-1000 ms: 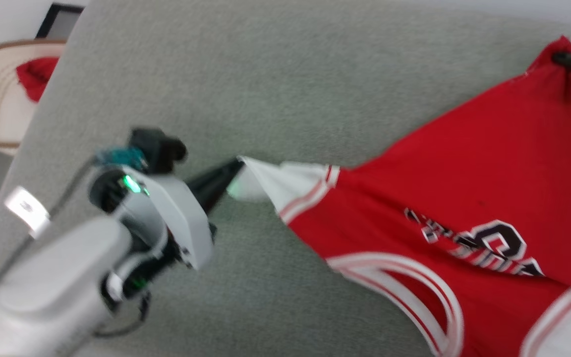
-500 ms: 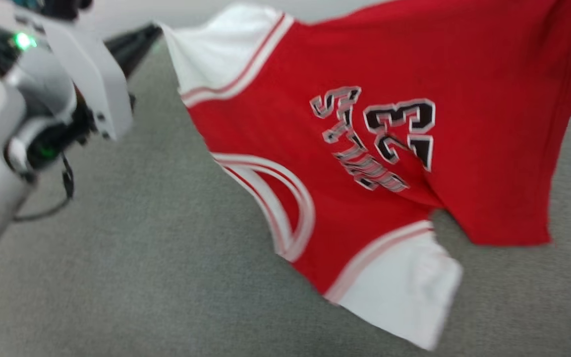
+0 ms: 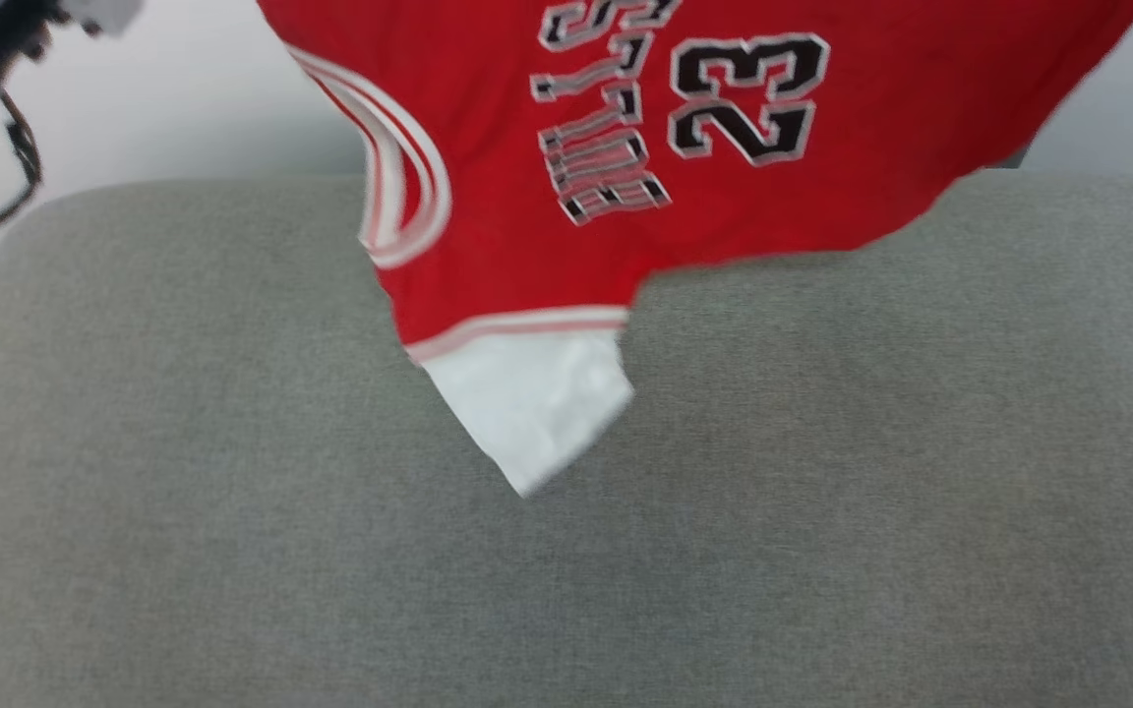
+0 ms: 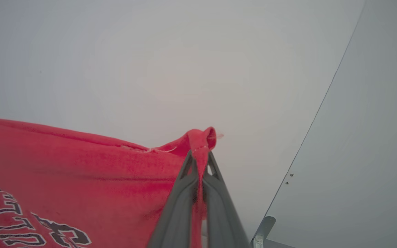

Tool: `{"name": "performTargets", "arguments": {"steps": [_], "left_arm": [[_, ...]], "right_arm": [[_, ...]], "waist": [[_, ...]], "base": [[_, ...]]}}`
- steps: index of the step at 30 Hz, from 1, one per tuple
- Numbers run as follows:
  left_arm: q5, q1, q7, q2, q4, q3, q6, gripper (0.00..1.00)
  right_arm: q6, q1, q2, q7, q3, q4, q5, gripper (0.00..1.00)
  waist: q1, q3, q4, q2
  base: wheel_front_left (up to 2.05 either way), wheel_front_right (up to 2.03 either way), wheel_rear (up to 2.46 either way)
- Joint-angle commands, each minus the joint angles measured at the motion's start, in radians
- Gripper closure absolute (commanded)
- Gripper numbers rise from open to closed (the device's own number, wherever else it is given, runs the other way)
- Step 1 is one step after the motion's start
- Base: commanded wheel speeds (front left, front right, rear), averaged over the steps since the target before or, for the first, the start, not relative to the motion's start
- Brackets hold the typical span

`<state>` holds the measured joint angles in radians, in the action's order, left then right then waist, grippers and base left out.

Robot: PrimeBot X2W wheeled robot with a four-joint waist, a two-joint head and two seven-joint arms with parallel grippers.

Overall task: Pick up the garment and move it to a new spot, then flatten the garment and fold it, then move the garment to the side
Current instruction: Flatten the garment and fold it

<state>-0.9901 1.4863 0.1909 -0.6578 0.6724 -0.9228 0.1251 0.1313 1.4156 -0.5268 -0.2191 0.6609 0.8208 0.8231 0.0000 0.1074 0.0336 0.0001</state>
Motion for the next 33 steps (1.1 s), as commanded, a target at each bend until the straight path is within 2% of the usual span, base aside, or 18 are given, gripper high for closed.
{"name": "performTargets", "arguments": {"steps": [1,7,13,18,22,29,33], "left_arm": [[0.006,0.022,-0.016,0.006,0.024,-0.004,0.004,1.0],[0.005,0.084,-0.048,0.024,0.061,-0.029,0.006,1.0],[0.03,0.185,-0.099,0.015,0.082,-0.058,0.005,1.0],[0.09,0.329,-0.168,0.016,0.134,-0.057,0.005,1.0],[0.152,0.47,-0.222,0.028,0.18,-0.05,-0.019,1.0],[0.221,0.677,-0.324,0.094,0.256,-0.035,-0.069,1.0],[0.256,0.76,-0.388,0.128,0.307,-0.043,-0.057,1.0]], "right_arm": [[-0.001,0.016,0.003,0.012,-0.004,0.008,-0.001,1.0],[-0.001,0.04,0.007,0.037,-0.013,0.022,0.0,1.0],[-0.001,0.091,0.009,0.081,-0.017,0.025,-0.027,1.0],[-0.001,0.181,0.032,0.177,-0.043,0.06,-0.087,1.0],[-0.001,0.279,0.072,0.289,-0.072,0.113,-0.155,1.0],[-0.001,0.424,0.135,0.446,-0.125,0.214,-0.272,1.0],[-0.001,0.473,0.159,0.475,-0.155,0.246,-0.333,1.0]], "waist": [[0.0,-0.004,-0.013,-0.0001],[0.0,0.022,-0.025,-0.0001],[0.0,0.119,-0.04,-0.0001],[0.0,0.259,-0.069,-0.0001],[0.0,0.384,-0.097,-0.0001],[0.0,0.597,-0.1,-0.0001],[0.0,0.707,-0.085,-0.0001]], "base": [[0.0,0.0,0.0],[0.0,0.0,0.0],[0.0,0.0,0.0],[0.0,0.0,0.0],[0.0,0.0,0.0],[0.0,0.0,0.0],[0.0,0.0,0.0]]}}
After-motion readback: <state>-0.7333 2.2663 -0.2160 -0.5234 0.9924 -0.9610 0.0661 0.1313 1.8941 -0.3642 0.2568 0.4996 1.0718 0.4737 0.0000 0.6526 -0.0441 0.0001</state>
